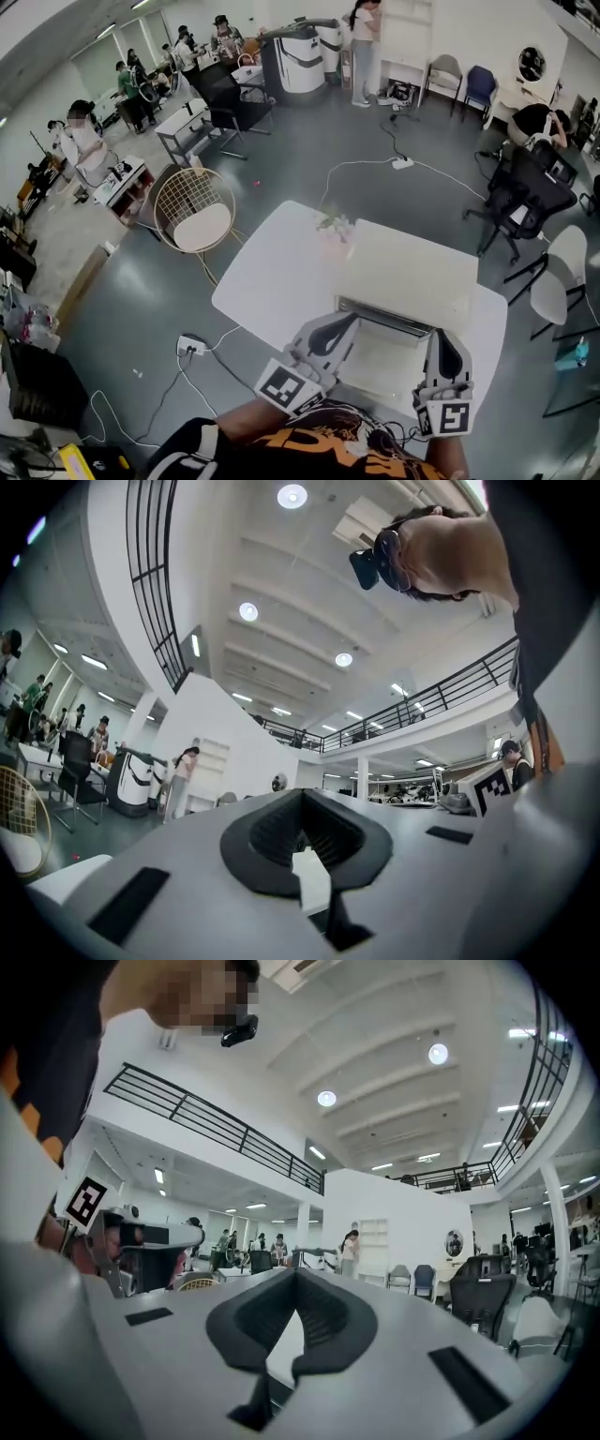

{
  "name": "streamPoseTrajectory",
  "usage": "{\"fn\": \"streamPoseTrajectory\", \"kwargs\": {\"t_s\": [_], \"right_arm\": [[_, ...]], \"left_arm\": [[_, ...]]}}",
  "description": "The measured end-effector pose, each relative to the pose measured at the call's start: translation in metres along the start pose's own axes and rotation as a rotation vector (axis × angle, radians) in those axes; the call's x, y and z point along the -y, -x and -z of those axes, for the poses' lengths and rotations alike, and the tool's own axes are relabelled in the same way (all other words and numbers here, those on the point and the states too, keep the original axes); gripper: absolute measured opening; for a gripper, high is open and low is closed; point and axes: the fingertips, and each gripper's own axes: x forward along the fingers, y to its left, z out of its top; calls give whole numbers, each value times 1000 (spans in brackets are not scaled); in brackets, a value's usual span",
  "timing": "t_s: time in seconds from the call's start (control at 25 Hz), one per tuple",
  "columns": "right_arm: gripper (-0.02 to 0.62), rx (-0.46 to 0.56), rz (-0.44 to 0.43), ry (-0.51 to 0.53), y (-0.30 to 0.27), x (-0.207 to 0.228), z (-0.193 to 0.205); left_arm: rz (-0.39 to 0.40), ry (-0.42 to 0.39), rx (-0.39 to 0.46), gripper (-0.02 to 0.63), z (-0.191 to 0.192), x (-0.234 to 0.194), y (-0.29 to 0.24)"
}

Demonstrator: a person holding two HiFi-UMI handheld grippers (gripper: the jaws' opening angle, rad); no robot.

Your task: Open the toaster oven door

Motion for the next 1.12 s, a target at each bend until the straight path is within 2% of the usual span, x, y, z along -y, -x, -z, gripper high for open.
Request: {"fn": "streamPoseTrajectory", "kwargs": {"t_s": [0.2,0.36,0.48,0.72,0.88,1.12], "right_arm": [[12,-32,-14,-41,-2,2,1],[12,-58,-45,-23,-4,-6,5],[13,-50,-51,-17,-5,-8,6],[13,-73,-28,-52,-1,-5,12],[14,-69,-41,-58,-4,-8,11],[12,-75,-59,-63,-8,-19,14]], "left_arm": [[23,-64,33,20,-17,8,-2],[15,-54,30,20,-18,8,-5],[0,-31,10,20,-11,4,-4],[13,-34,-33,20,-4,7,-4],[15,-26,-91,20,6,7,-2],[-2,-25,-124,20,12,2,9]]}}
